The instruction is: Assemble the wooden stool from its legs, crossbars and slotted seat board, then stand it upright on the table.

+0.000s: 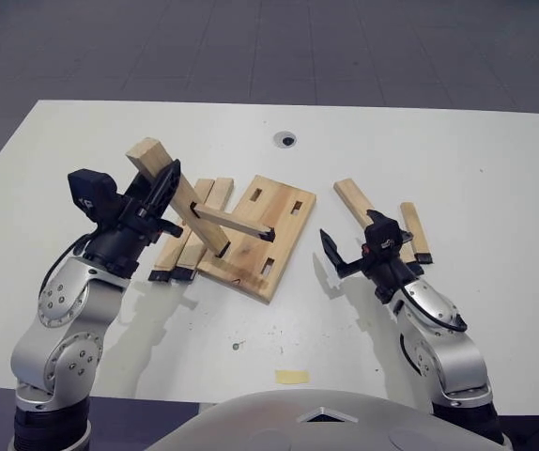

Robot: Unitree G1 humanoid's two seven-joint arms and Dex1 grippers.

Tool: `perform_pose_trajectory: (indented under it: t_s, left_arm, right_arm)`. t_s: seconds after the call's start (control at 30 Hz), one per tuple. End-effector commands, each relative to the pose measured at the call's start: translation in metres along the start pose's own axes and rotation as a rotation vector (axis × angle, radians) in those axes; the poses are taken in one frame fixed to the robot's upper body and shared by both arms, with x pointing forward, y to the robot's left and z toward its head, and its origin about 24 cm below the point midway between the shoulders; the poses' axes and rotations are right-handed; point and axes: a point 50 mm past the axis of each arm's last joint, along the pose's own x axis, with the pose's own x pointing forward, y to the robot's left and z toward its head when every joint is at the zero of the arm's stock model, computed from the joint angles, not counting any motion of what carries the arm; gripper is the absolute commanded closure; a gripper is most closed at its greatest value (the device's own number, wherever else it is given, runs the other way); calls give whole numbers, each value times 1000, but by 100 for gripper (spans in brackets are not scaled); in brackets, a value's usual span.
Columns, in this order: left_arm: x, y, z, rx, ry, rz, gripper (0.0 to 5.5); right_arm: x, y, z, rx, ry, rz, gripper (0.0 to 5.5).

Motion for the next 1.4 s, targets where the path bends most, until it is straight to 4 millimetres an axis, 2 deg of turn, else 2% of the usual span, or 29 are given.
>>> perform_pose_trajectory:
  t_s: [0.03,0.17,0.27,0.5,0.6,0.67,0.73,0.87,1.07,1.2,1.3,1.4]
  left_arm:
    - [-37,22,-62,4,281,137,446]
    - [-76,37,-108,-37,389,139,446]
    - [-82,35,-122,4,453,37,446]
    - [-27,35,-114,215,435,-252,445]
    - [0,29,-109,238,411,-288,444]
    - [8,27,-112,200,413,-288,444]
    - [9,25,-123,156,460,-303,444]
    - [17,21,-134,171,516,-358,444]
    - [33,19,-114,286,512,-437,444]
    - [46,13,-71,337,482,-476,442]
    - [50,-5,-48,334,470,-505,442]
    - [53,-22,-38,322,473,-509,442]
  right_arm:
    - [4,1,1,-11,-6,11,10]
    - [9,2,5,-34,-16,36,10]
    - [11,2,5,-39,-18,32,10]
    - [20,4,8,-34,-36,34,10]
    - [23,4,10,-35,-44,33,10]
    - [25,5,11,-32,-51,30,10]
    - [27,7,12,-29,-58,33,10]
    - [28,9,13,-27,-64,42,10]
    - [31,9,14,-31,-74,37,10]
    - [31,11,13,-27,-76,33,10]
    - [32,12,13,-22,-78,29,10]
    - [33,13,13,-23,-80,33,10]
